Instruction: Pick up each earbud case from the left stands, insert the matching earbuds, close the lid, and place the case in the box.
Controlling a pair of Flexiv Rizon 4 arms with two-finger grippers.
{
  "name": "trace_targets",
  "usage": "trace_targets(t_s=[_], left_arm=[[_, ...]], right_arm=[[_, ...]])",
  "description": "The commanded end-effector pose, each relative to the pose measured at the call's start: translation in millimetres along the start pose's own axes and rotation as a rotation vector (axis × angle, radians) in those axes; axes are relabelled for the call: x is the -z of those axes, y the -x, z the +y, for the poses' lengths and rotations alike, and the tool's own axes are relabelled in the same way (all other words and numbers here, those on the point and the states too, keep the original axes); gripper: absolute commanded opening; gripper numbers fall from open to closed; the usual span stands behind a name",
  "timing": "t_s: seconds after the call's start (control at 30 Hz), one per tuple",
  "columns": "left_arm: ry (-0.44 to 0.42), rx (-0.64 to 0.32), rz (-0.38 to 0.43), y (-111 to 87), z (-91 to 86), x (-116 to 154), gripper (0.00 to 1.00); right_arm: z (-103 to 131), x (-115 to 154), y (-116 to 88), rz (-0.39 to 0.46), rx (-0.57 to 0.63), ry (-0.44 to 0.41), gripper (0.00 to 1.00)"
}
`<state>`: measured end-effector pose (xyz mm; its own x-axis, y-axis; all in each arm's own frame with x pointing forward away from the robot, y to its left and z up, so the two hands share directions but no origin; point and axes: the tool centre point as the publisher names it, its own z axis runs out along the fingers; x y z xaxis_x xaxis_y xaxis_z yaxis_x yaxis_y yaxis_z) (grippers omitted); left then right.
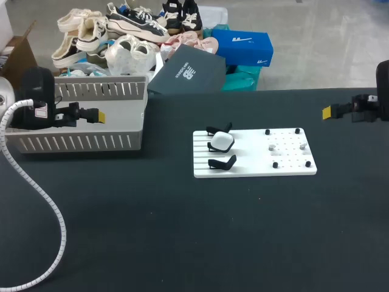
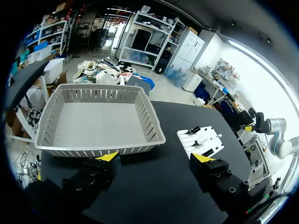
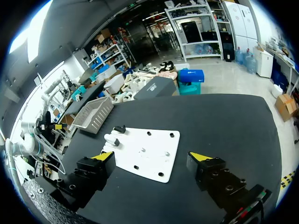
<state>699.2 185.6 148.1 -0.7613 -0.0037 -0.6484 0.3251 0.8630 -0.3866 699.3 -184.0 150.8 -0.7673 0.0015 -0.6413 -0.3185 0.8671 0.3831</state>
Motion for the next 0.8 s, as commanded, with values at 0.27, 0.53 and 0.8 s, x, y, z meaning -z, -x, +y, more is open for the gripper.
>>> trace_targets(t_s=[0.27,0.53,0.8], left_arm=[[-0.042,-0.03,0.008,3.5,-3.0,3,1.0],[-0.168,-0.246,-0.012,13.3,-20.8,9,1.0],[-0.256,-0.443,-0.055,31.6,-40.7,0,1.0]], right_arm=[[-2,0,0,0.0,0.002,0.008,1.0],[-2,0,0,0.0,0.002,0.008,1.0],[-2,0,0,0.0,0.002,0.008,1.0]])
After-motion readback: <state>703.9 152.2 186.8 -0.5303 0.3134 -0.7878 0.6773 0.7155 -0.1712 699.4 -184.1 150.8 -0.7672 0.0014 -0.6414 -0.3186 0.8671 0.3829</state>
